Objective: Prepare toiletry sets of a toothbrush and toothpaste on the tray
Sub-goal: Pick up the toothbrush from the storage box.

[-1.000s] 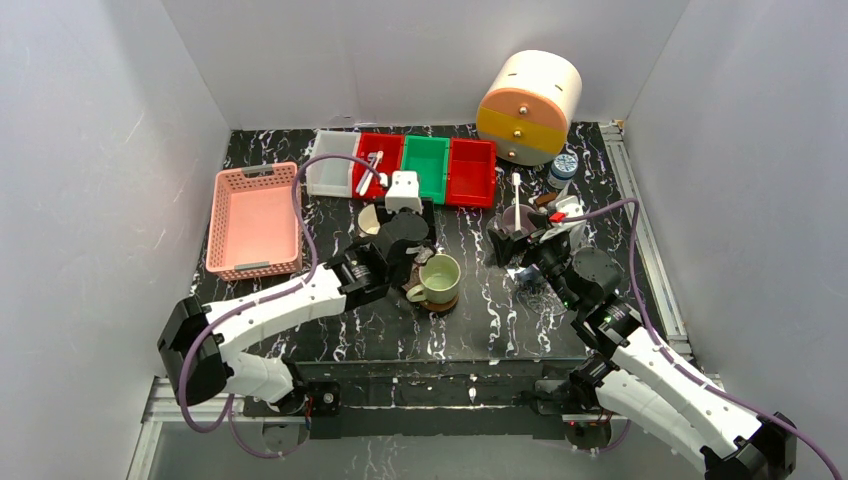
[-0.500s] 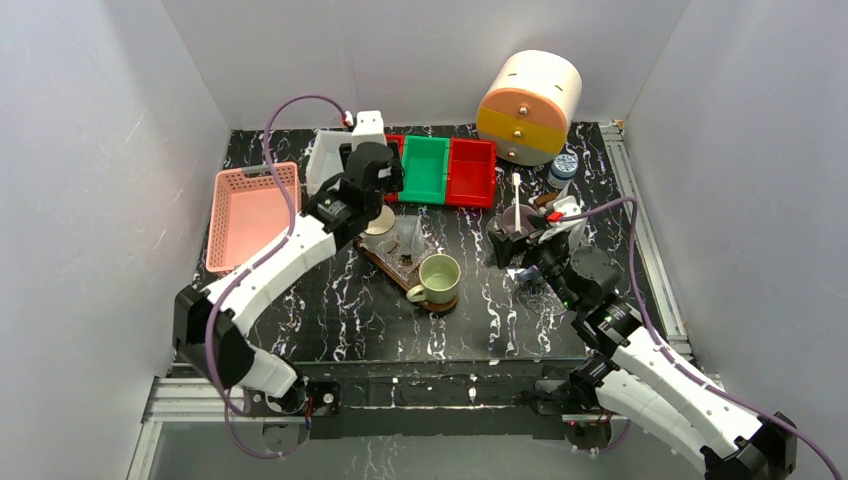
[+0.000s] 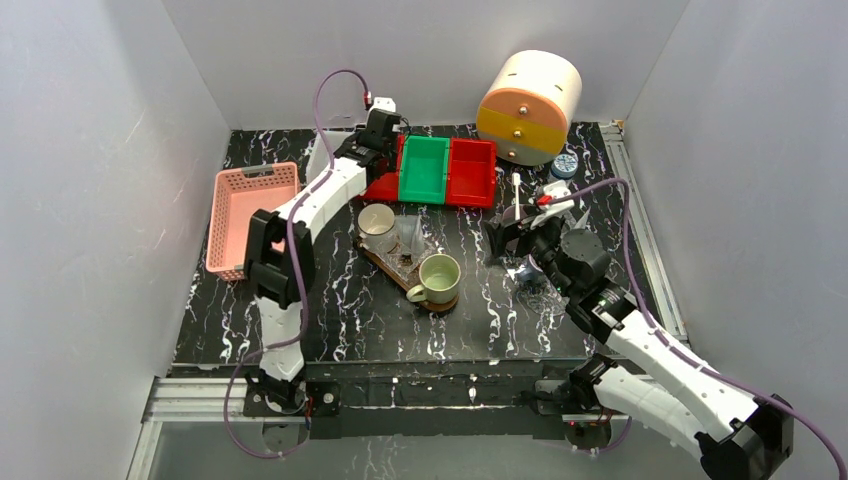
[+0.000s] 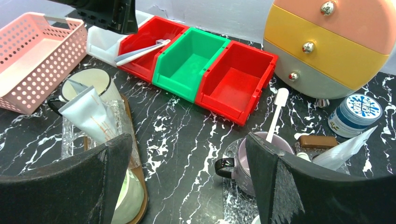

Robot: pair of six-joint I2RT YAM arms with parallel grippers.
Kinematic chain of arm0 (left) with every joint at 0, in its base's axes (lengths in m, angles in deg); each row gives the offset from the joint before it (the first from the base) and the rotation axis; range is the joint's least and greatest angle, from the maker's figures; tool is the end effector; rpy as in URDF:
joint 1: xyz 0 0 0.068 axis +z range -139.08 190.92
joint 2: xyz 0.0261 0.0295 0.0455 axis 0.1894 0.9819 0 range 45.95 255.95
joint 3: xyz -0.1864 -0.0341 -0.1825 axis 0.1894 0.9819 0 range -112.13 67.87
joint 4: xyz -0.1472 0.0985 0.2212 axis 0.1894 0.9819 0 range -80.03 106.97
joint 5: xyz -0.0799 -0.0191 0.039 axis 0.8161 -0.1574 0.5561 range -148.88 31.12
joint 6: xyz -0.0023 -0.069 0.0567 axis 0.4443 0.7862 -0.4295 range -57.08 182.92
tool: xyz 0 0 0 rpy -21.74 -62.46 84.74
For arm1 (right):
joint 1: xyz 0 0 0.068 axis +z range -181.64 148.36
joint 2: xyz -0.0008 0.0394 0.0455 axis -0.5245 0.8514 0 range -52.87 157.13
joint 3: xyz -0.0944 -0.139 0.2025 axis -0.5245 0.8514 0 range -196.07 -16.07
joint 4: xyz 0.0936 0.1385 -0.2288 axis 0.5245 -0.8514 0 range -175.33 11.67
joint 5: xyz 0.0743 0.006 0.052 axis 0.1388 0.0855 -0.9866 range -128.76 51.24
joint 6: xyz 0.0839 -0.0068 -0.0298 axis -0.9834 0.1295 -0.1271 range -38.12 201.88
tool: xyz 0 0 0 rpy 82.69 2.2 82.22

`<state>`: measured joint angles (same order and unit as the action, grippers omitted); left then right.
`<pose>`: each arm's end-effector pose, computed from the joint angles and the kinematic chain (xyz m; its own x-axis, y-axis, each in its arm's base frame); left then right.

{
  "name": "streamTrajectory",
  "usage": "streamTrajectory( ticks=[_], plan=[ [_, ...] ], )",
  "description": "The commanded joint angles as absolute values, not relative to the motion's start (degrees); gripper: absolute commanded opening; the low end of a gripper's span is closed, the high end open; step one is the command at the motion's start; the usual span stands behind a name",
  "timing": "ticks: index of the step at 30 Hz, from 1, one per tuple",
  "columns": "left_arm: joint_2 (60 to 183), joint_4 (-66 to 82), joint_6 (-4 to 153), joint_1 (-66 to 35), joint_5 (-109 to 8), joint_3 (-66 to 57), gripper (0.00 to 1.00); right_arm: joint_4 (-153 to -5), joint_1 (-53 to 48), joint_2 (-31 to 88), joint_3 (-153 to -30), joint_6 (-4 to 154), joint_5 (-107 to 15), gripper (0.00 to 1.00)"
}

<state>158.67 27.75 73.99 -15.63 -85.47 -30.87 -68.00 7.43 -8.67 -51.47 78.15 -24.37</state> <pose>0.4779 -0.1989 0.2646 -0.4735 0.0447 -0.8796 -0.0322 0.9972 0.0680 0.2168 0.1507 0.3128 -0.0066 0.0757 -0.9971 -0.4180 0.9056 0.0716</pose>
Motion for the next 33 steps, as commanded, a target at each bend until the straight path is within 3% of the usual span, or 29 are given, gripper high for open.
streamTrajectory(
  ticks=[1,14,33],
  plan=[
    [163.56,32.51,70.21,-14.05,-85.04,-39.10,0.41,-67.16,7.46,-6.30,-55.43,79.92,-22.90,0.99],
    [178.01,35.30,66.62,-12.02,-84.14,-51.72,0.34,-66.90,7.45,1.17,-59.34,81.68,-23.58,0.99],
    [185.94,35.01,63.89,-11.50,-90.60,-54.39,0.33,-66.20,7.39,4.97,-60.22,81.00,-25.00,0.99]
  ],
)
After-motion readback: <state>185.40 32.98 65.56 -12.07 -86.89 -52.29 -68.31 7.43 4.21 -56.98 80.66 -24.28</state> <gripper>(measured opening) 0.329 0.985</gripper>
